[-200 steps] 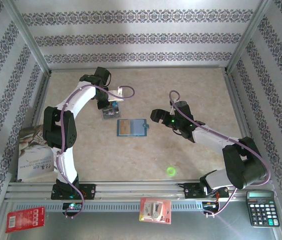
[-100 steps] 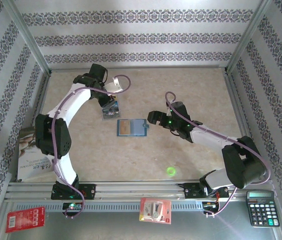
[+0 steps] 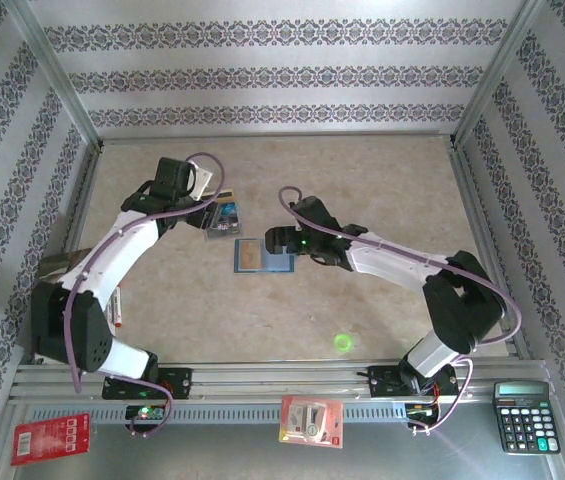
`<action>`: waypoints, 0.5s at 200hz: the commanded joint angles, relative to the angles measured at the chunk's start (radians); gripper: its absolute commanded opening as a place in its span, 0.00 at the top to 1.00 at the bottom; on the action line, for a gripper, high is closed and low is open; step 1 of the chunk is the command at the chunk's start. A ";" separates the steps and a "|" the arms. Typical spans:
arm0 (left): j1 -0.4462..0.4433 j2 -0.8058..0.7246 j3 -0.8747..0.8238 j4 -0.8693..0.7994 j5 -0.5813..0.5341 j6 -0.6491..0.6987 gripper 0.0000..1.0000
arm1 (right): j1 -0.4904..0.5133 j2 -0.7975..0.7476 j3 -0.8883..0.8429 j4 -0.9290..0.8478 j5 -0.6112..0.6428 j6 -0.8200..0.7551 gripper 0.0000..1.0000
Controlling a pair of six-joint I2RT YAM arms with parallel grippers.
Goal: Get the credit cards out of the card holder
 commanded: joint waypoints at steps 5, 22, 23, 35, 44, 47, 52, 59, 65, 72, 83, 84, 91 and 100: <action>0.034 -0.093 -0.064 0.076 -0.059 -0.280 0.25 | 0.058 0.075 0.101 -0.109 0.051 -0.023 0.08; 0.067 -0.142 -0.100 0.084 -0.030 -0.403 0.21 | 0.071 0.116 0.126 -0.111 0.033 0.030 0.08; 0.070 -0.145 -0.101 0.084 -0.028 -0.409 0.21 | 0.072 0.118 0.126 -0.109 0.029 0.033 0.08; 0.094 -0.167 -0.117 0.086 0.015 -0.462 0.19 | 0.075 0.145 0.139 -0.100 -0.004 0.060 0.08; 0.109 -0.183 -0.129 0.088 0.047 -0.486 0.18 | 0.080 0.169 0.155 -0.103 -0.026 0.075 0.10; 0.114 -0.189 -0.133 0.091 0.059 -0.488 0.17 | 0.081 0.177 0.162 -0.105 -0.033 0.081 0.11; 0.122 -0.198 -0.141 0.091 0.083 -0.486 0.15 | 0.086 0.189 0.170 -0.105 -0.045 0.092 0.12; 0.132 -0.212 -0.156 0.098 0.102 -0.482 0.07 | 0.092 0.206 0.184 -0.107 -0.059 0.108 0.14; 0.140 -0.229 -0.171 0.109 0.106 -0.478 0.04 | 0.096 0.222 0.195 -0.106 -0.072 0.123 0.16; 0.150 -0.248 -0.193 0.121 0.100 -0.477 0.00 | 0.100 0.239 0.208 -0.107 -0.086 0.140 0.18; 0.173 -0.281 -0.226 0.145 0.104 -0.484 0.00 | 0.106 0.261 0.222 -0.112 -0.093 0.169 0.20; 0.175 -0.284 -0.228 0.147 0.106 -0.485 0.00 | 0.106 0.263 0.223 -0.113 -0.094 0.172 0.20; 0.190 -0.300 -0.242 0.156 0.120 -0.491 0.00 | 0.110 0.275 0.230 -0.120 -0.094 0.187 0.21; 0.203 -0.317 -0.253 0.162 0.135 -0.501 0.00 | 0.111 0.285 0.240 -0.132 -0.086 0.199 0.22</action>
